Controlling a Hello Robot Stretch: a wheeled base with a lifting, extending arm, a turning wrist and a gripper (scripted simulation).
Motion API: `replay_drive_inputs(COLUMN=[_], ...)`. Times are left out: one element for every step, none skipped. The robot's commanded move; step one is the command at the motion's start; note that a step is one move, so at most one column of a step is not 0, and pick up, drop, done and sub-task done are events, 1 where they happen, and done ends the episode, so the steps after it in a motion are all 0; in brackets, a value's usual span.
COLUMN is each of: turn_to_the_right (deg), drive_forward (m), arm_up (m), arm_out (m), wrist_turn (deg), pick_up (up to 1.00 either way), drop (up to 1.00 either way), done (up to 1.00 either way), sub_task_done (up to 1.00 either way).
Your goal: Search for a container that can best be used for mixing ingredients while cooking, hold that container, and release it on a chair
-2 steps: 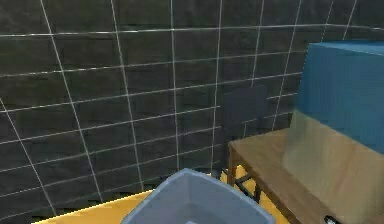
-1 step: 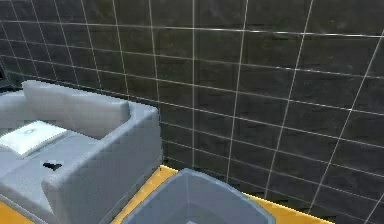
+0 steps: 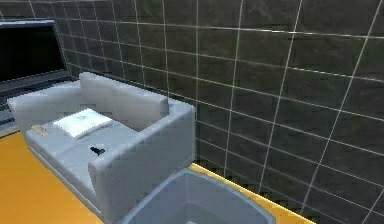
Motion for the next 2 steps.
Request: replay_drive_inputs(turn_to_the_right=[0.0, 0.0], drive_forward=[0.0, 0.0], arm_up=[0.0, 0.0], arm_out=[0.24, 0.0], wrist_turn=[0.0, 45.0], pick_up=[0.0, 0.0], drop=[0.0, 0.0], done=[0.0, 0.0], sub_task_done=[0.0, 0.0])
